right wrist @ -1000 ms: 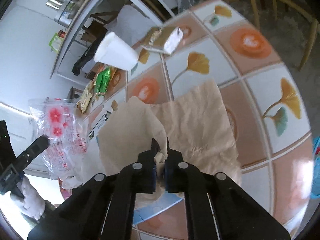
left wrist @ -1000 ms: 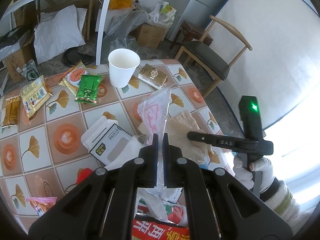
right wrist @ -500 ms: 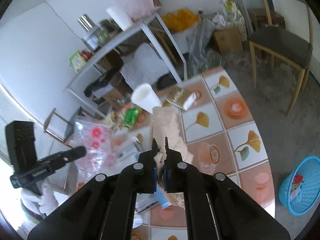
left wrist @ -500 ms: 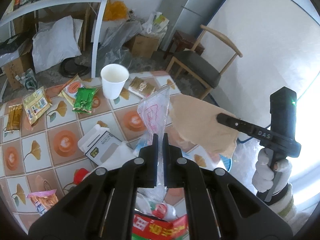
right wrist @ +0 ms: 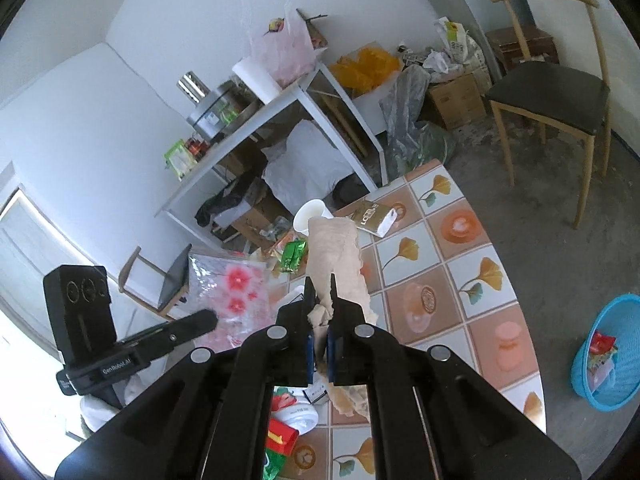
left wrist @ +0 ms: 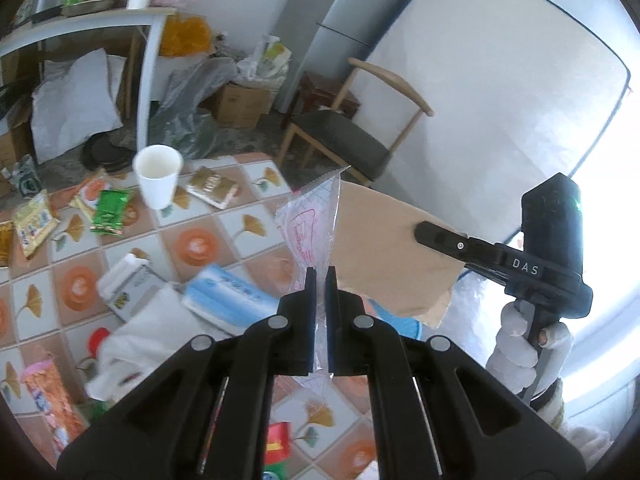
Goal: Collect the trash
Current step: 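Carry the plastic bag and tan paper with both tools over the wastebasket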
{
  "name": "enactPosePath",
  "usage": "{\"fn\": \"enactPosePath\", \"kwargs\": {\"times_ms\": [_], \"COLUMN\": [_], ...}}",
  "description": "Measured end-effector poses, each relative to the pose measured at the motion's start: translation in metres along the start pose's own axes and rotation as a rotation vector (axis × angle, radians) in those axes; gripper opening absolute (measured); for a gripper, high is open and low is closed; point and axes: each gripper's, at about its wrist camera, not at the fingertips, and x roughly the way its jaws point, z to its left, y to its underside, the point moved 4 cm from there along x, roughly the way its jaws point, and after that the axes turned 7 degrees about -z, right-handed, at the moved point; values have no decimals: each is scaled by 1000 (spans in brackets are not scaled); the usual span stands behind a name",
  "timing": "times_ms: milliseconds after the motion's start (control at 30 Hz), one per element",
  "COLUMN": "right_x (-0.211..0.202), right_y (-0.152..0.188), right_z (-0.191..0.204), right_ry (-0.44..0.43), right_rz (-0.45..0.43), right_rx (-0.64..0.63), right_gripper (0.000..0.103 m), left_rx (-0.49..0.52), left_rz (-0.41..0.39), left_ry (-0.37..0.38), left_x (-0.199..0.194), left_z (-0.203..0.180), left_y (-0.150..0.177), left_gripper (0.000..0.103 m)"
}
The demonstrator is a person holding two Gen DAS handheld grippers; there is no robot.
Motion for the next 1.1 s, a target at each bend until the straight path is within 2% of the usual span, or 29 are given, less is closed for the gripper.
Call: {"fn": "enactPosePath", "kwargs": {"times_ms": [233, 467, 767, 967, 1100], "right_x": [-42, -93, -161, -183, -190], "right_y": [4, 13, 38, 59, 76], "right_z": [-28, -79, -178, -249, -297], "right_ry": [13, 78, 219, 317, 353], "right_rz": [-45, -115, -200, -234, -253], "right_rx": [59, 135, 307, 433, 533], "right_gripper": [5, 5, 5, 5, 5], "left_rx": [16, 65, 110, 138, 146], "left_rz": [47, 140, 306, 409, 465], "left_ry": [68, 147, 237, 269, 271], "left_x": [28, 83, 177, 240, 283], "left_z": [-42, -102, -183, -230, -251], "left_y": [11, 27, 65, 98, 118], "left_gripper": [3, 3, 3, 3, 3]}}
